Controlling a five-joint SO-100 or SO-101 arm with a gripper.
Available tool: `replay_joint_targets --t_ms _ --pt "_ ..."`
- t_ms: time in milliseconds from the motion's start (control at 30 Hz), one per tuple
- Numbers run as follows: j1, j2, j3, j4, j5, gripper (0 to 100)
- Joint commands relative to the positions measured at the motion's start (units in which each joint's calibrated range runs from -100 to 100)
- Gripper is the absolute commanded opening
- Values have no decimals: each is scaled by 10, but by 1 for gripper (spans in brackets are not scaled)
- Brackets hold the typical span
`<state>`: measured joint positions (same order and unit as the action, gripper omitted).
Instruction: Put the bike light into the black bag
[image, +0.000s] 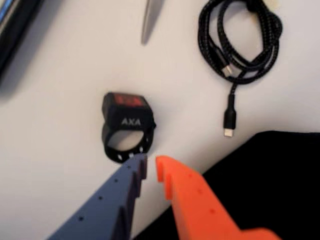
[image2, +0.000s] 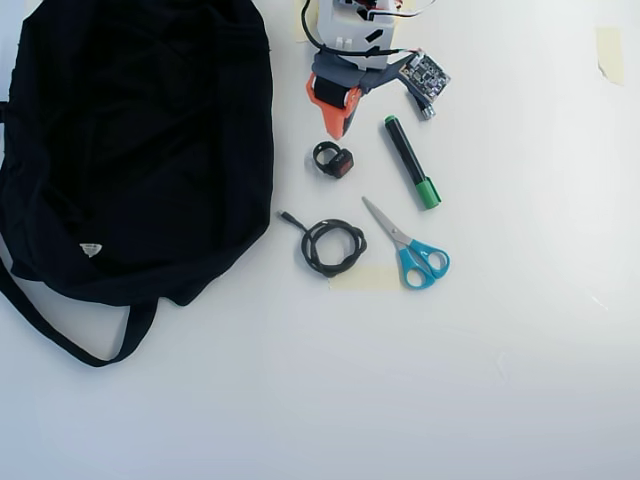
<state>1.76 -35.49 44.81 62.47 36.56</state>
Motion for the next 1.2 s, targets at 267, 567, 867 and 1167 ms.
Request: replay_joint_targets --t_ms 267,567,867,1167 --pt "6 65 -6 -4 18 2" --pt "20 119 -5 -73 29 2" --pt "41 168 -5 -97 28 2" --pt "47 187 -5 -124 29 5"
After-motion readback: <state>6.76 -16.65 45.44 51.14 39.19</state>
